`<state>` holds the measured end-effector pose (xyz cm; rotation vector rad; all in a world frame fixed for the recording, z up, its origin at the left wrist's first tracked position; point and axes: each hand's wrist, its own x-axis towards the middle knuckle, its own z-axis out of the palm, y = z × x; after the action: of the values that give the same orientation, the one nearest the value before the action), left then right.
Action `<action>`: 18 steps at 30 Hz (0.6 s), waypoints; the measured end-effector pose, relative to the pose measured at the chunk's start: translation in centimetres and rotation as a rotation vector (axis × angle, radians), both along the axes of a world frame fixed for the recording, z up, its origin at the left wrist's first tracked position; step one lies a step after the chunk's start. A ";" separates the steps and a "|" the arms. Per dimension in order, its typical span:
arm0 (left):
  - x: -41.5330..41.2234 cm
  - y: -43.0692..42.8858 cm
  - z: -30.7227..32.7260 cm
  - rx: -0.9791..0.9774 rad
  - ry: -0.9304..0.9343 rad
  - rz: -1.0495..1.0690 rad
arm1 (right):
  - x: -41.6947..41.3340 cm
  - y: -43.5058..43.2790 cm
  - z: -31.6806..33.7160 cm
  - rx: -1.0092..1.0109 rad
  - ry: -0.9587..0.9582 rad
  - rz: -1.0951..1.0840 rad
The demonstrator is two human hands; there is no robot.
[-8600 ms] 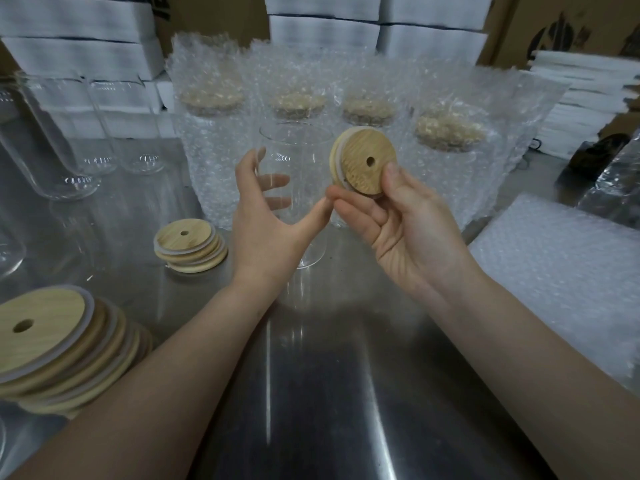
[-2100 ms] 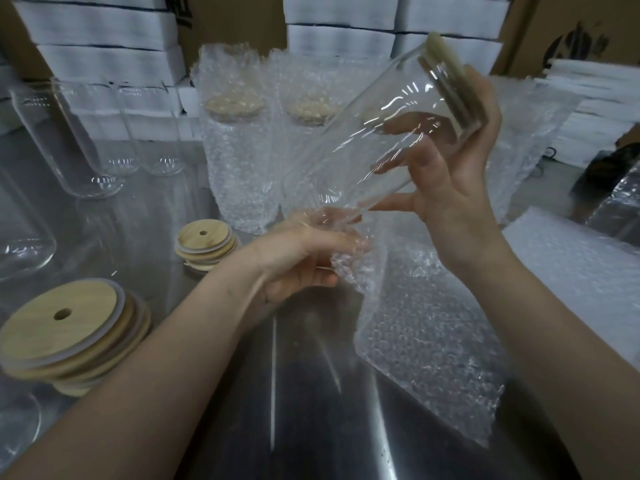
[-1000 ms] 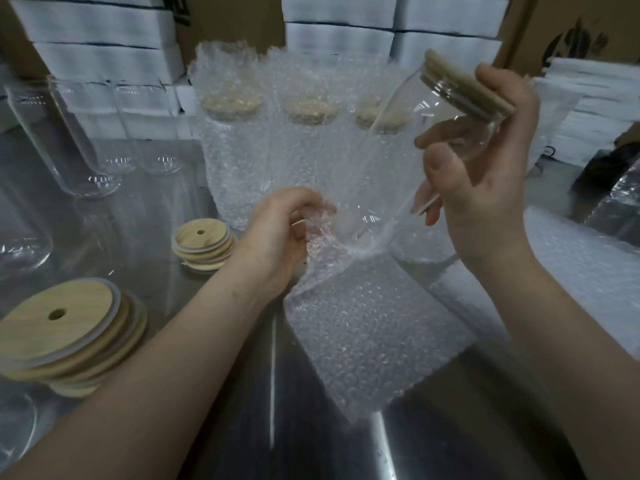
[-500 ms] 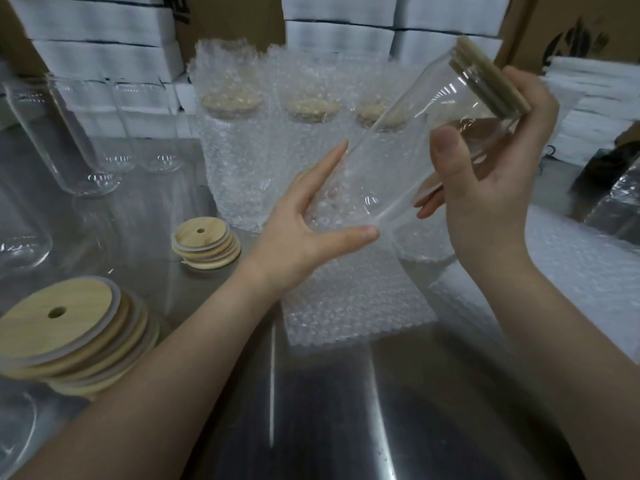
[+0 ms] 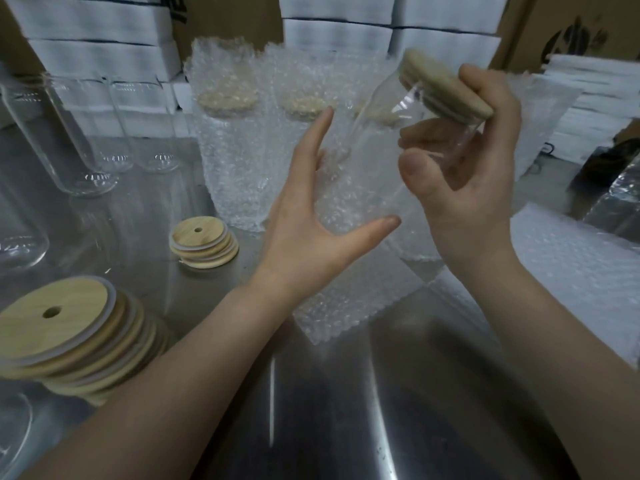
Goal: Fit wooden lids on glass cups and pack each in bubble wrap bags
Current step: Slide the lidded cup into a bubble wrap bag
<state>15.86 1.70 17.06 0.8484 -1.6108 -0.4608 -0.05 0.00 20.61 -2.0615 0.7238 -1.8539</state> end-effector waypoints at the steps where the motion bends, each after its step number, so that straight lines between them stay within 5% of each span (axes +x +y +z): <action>1: -0.1 0.1 0.1 -0.026 0.009 0.007 | 0.1 0.0 -0.2 -0.003 0.018 0.016; 10: 0.0 -0.3 0.3 -0.249 0.028 0.017 | 0.4 0.3 -0.1 0.027 0.104 0.051; 18: 1.4 -1.6 -1.6 0.027 -0.223 0.014 | 0.2 0.5 0.3 -0.086 -0.002 -0.023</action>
<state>17.25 0.11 15.46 0.9576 -1.8047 -0.3895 0.18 0.49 20.93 -2.1121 0.6818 -1.9308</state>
